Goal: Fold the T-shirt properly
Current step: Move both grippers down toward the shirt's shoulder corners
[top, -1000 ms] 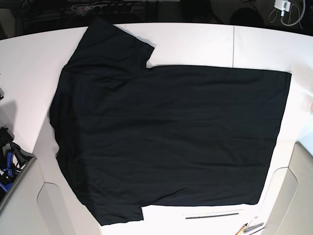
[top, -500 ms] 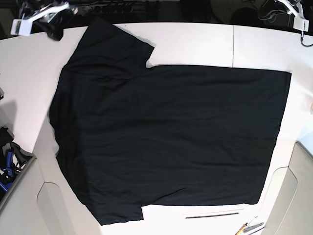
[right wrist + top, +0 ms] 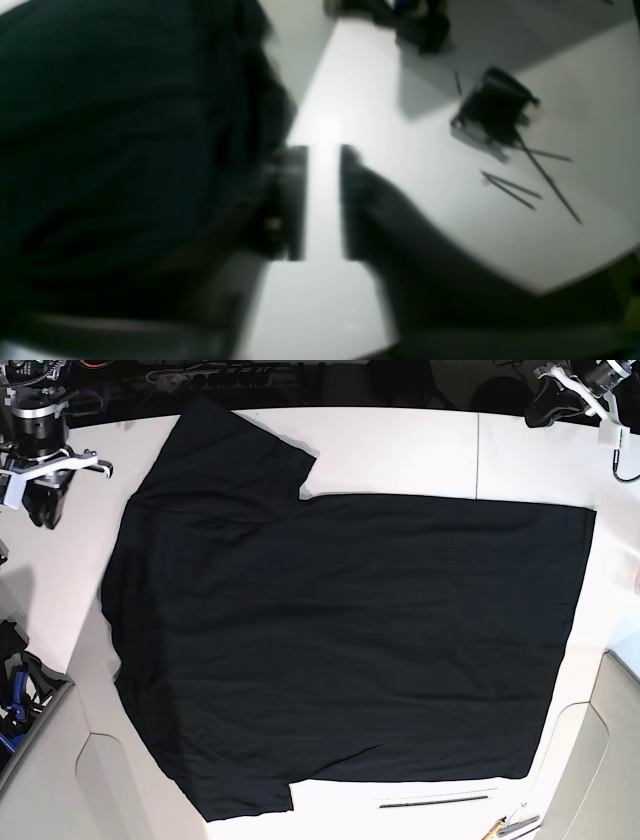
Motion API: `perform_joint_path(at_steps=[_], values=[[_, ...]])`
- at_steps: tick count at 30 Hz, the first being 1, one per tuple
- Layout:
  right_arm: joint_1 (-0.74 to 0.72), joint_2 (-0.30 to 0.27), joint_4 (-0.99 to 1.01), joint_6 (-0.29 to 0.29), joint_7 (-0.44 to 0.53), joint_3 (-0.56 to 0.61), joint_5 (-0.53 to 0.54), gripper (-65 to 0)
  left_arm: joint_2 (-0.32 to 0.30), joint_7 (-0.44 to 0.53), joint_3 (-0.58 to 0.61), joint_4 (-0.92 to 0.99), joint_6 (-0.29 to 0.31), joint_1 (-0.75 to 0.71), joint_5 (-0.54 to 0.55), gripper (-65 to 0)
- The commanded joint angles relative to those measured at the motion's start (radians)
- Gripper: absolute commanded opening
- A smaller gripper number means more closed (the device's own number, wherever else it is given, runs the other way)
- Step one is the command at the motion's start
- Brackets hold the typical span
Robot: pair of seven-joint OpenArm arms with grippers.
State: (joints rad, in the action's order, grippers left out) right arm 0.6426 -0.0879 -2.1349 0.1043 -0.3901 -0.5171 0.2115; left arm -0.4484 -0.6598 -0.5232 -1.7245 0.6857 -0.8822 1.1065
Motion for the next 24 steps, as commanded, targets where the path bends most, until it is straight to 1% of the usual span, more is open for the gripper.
perform_joint_path(at_steps=[1, 2, 3, 5, 7, 8, 9, 11, 14, 19, 24], values=[[-0.003, -0.008, -0.010, -0.005, 0.026, -0.006, 0.000, -42.3, -0.012, 0.011, -0.008, -0.012, 0.012, -0.003, 0.019, -65.0], [-0.010, -0.009, -0.004, -0.004, 0.026, -0.006, -0.008, -37.6, -0.012, 0.011, -0.008, -0.012, 0.012, 0.002, 0.018, -65.0], [-0.020, -0.009, 0.007, -0.004, 0.022, -0.006, -0.017, -35.1, -0.012, 0.011, -0.008, -0.012, 0.012, 0.002, 0.019, -64.7], [-0.036, -0.009, 0.050, -0.005, 0.017, -0.006, -0.020, -34.6, -0.012, 0.011, -0.008, -0.012, 0.012, 0.003, 0.018, -55.7], [-0.069, -0.009, 0.122, -0.004, 0.002, -0.006, 0.008, -34.6, -0.012, 0.011, -0.008, -0.012, 0.012, 0.004, 0.019, -46.8], [-0.091, -0.009, 0.165, -0.003, -0.010, -0.006, 0.032, -34.6, -0.012, 0.011, -0.008, -0.012, 0.012, 0.004, 0.019, -44.0], [-0.116, -0.009, 0.210, -0.002, -0.021, -0.006, 0.059, -34.6, -0.012, 0.011, -0.008, -0.012, 0.012, 0.004, 0.019, -42.7], [-0.168, -0.009, 0.300, 0.018, -0.058, -0.006, 0.115, -34.6, -0.012, 0.011, -0.008, -0.012, 0.012, 0.004, 0.018, -42.4], [-0.241, -0.009, 0.411, 0.080, -0.135, -0.006, 0.197, -34.6, -0.012, 0.011, -0.008, -0.012, 0.012, 0.004, 0.018, -42.4], [-0.325, -0.008, 0.511, 0.168, -0.240, -0.006, 0.334, -34.6, -0.012, 0.011, -0.008, -0.012, 0.012, 0.004, 0.018, -42.4], [-0.334, -0.008, 0.515, 0.182, -0.248, -0.005, 0.366, -34.6, -0.012, 0.012, -0.008, -0.012, 0.012, 0.004, 0.017, -42.4]])
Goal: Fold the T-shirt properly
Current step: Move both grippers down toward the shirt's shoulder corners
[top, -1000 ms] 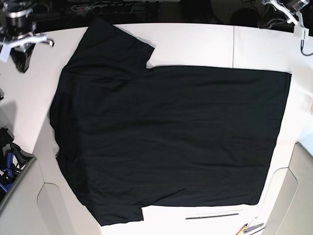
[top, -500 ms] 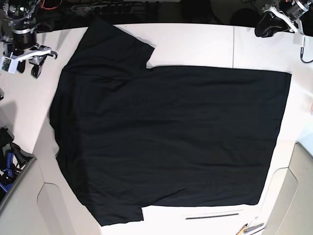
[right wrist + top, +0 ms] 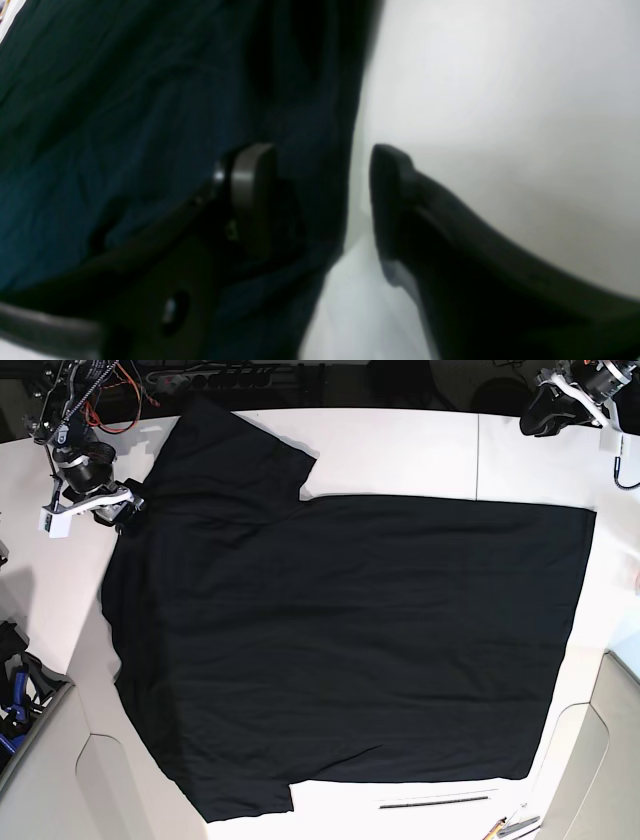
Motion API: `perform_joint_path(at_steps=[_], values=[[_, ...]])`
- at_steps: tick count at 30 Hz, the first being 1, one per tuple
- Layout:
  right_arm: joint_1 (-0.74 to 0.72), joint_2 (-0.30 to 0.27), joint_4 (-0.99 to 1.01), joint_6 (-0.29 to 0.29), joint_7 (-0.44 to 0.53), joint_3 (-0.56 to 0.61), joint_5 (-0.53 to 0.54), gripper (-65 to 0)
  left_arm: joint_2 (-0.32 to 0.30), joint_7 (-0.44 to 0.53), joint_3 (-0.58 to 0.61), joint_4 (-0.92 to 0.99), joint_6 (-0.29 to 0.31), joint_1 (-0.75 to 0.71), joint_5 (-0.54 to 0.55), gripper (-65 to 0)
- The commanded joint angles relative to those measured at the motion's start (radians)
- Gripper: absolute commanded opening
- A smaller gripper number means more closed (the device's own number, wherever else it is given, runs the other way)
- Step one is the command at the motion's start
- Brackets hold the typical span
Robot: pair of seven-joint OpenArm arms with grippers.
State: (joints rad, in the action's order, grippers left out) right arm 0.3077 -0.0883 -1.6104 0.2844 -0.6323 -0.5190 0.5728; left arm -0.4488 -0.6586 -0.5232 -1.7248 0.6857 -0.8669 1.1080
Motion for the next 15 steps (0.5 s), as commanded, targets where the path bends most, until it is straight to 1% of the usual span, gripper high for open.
perform_joint_path(at_steps=[1, 4, 8, 9, 10, 11, 12, 15], values=[[0.001, -0.008, -0.009, 0.002, -0.006, -0.003, 0.012, -34.6, -0.011, 0.011, -0.008, -0.012, 0.012, -0.010, 0.016, -42.4], [0.001, -0.008, -0.009, 0.020, -0.025, -0.003, 0.042, -34.7, -0.011, 0.011, -0.008, -0.012, 0.012, 0.000, 0.016, -42.4], [0.001, -0.008, -0.009, 0.024, -0.048, 0.007, 0.045, -34.7, -0.012, 0.010, -0.008, -0.012, 0.012, 0.023, 0.014, -42.4], [0.001, -0.008, -0.009, 0.024, -0.050, 0.009, 0.045, -35.7, -0.012, 0.010, -0.008, -0.012, 0.012, 0.028, 0.014, -42.4], [0.001, -0.008, -0.009, 0.024, -0.053, 0.011, 0.045, -38.0, -0.012, 0.010, -0.008, -0.012, 0.012, 0.035, 0.014, -42.4], [0.001, -0.008, -0.009, 0.024, -0.054, 0.013, 0.045, -41.5, -0.012, 0.010, -0.008, -0.012, 0.012, 0.039, 0.014, -42.4], [0.002, -0.008, -0.009, 0.024, -0.054, 0.013, 0.045, -46.4, -0.012, 0.011, -0.008, -0.012, 0.012, 0.045, 0.014, -42.4], [0.004, -0.008, -0.009, 0.024, -0.054, 0.013, 0.045, -64.2, -0.012, 0.011, -0.008, -0.011, 0.012, 0.062, 0.013, -42.4]])
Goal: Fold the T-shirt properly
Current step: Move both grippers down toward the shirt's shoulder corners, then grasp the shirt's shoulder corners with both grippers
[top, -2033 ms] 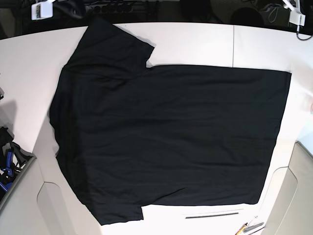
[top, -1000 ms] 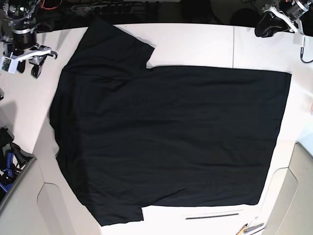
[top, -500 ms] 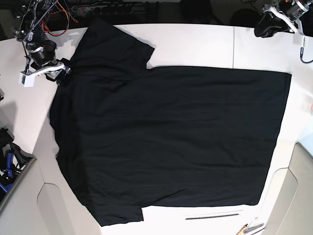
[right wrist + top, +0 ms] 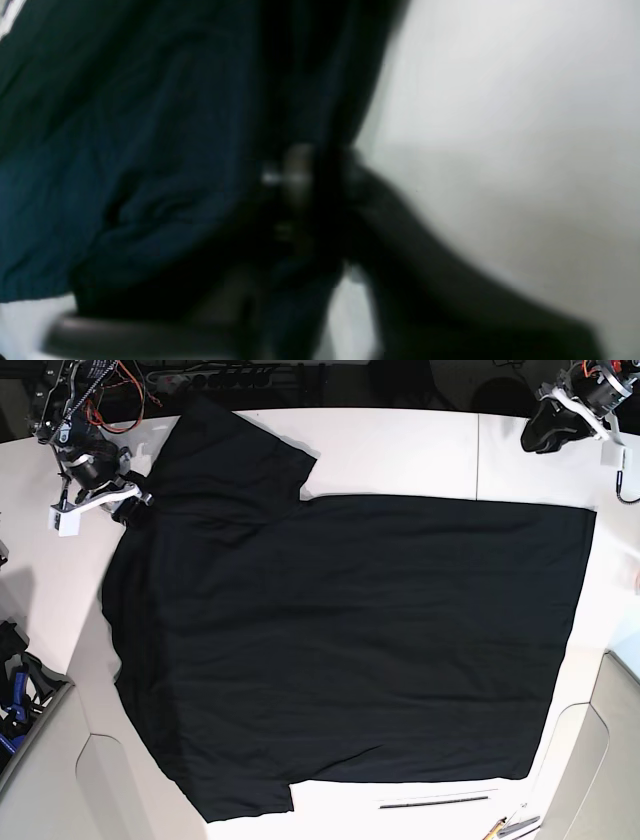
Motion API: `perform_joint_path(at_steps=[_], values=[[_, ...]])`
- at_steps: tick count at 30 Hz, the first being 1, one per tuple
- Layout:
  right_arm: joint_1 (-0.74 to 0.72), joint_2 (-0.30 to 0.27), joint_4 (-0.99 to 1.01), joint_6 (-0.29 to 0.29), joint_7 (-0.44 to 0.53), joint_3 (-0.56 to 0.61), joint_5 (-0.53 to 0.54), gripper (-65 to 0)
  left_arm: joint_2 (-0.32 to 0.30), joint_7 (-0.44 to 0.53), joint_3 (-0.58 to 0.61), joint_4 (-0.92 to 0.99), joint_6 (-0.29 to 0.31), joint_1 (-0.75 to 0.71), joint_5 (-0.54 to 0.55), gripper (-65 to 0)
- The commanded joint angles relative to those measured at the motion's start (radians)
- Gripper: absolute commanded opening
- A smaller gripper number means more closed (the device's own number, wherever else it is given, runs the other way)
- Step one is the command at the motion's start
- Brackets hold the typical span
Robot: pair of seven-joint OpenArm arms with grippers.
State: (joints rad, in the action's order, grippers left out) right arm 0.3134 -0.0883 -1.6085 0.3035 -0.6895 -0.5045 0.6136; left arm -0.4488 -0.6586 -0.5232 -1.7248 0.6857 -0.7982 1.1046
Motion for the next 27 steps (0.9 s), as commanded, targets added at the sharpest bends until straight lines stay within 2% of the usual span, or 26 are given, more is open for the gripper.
perform_joint_path(at_steps=[1, 3, 7, 10, 14, 18, 21, 27], values=[[-0.002, -0.008, -0.011, 0.004, 0.002, -0.002, 0.004, -65.0, -0.012, 0.011, -0.008, -0.011, 0.012, 0.001, 0.014, -42.4], [-0.002, -0.008, -0.011, 0.005, 0.000, -0.002, 0.004, -65.0, -0.012, 0.011, -0.008, -0.011, 0.012, 0.016, 0.005, -41.7], [-0.002, -0.008, -0.011, 0.004, 0.000, -0.002, 0.004, -65.0, -0.012, 0.011, -0.008, -0.011, 0.012, 0.060, -0.041, -34.8], [-0.002, -0.008, -0.011, 0.005, 0.000, -0.002, 0.004, -65.0, -0.014, 0.011, -0.008, -0.011, 0.009, 0.107, -0.108, -34.2], [-0.003, -0.008, -0.011, 0.004, 0.000, -0.002, 0.004, -65.0, -0.030, 0.011, -0.009, -0.009, -0.107, 0.184, -0.197, -34.2], [-0.002, -0.008, -0.011, 0.004, 0.000, -0.002, 0.003, -65.0, -0.070, 0.011, -0.009, -0.006, -0.179, 0.253, -0.246, -34.2], [-0.002, -0.008, -0.011, 0.004, 0.000, -0.002, -0.009, -65.0, -0.107, 0.011, -0.009, 0.022, -0.204, 0.303, -0.262, -34.2], [-0.003, -0.008, -0.011, 0.004, 0.000, -0.002, -0.012, -65.0, -0.158, 0.011, -0.009, 0.191, -0.203, 0.415, -0.271, -34.3]])
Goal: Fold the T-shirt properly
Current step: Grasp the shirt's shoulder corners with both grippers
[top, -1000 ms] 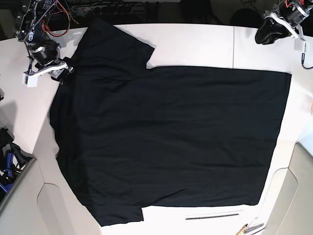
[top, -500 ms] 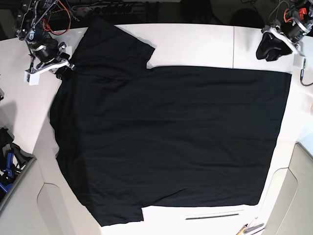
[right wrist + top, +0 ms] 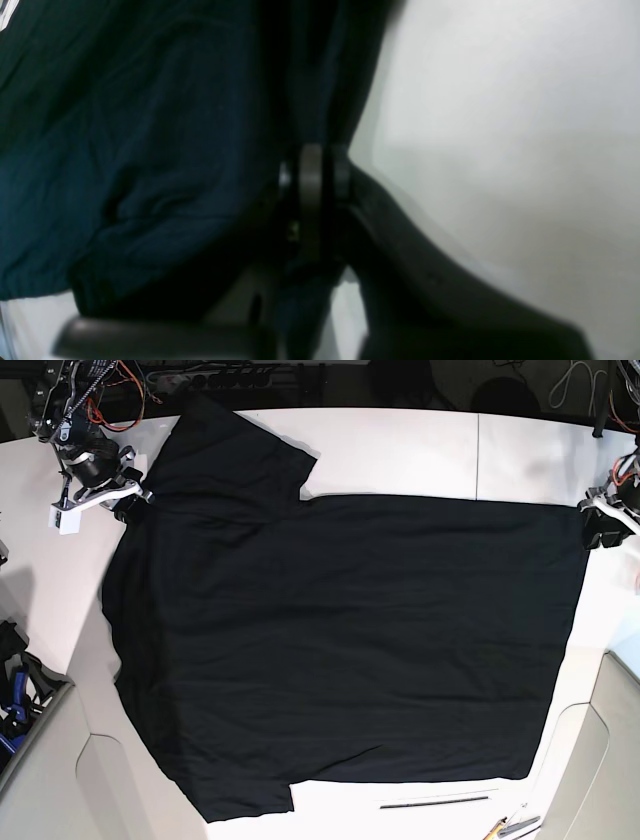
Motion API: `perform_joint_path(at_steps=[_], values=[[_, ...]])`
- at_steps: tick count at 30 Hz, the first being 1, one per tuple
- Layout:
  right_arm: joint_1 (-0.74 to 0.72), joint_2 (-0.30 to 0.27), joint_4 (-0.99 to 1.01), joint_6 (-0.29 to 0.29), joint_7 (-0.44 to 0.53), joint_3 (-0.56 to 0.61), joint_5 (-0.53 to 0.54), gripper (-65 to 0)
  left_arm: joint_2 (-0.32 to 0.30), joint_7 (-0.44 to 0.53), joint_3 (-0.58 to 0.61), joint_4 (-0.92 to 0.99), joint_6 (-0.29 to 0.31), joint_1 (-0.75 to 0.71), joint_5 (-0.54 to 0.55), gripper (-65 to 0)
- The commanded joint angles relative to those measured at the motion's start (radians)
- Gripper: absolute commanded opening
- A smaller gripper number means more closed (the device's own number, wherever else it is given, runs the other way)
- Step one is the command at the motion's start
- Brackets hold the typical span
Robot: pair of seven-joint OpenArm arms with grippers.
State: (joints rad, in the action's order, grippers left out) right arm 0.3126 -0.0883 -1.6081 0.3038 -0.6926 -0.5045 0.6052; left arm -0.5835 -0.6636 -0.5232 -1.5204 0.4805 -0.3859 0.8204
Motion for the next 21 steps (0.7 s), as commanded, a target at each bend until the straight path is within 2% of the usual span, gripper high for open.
perform_joint_path(at_steps=[1, 9, 15, 21], values=[[-0.002, -0.008, -0.011, 0.003, 0.003, -0.002, -0.003, -65.0, -0.027, 0.016, -0.009, 0.024, 0.002, 0.021, 0.013, -34.3], [-0.002, -0.008, -0.011, 0.003, 0.003, -0.002, -0.004, -65.0, -0.049, 0.016, -0.009, 0.283, 0.006, 0.124, 0.072, -34.3], [-0.002, -0.008, -0.011, 0.003, 0.003, -0.002, -0.004, -65.0, -0.035, -0.032, -0.008, 0.373, 0.063, 0.125, 0.172, -34.3], [-0.002, -0.008, -0.011, 0.003, 0.003, -0.002, -0.004, -65.0, -0.003, -0.103, -0.008, 0.377, 0.112, 0.117, 0.231, -34.3]])
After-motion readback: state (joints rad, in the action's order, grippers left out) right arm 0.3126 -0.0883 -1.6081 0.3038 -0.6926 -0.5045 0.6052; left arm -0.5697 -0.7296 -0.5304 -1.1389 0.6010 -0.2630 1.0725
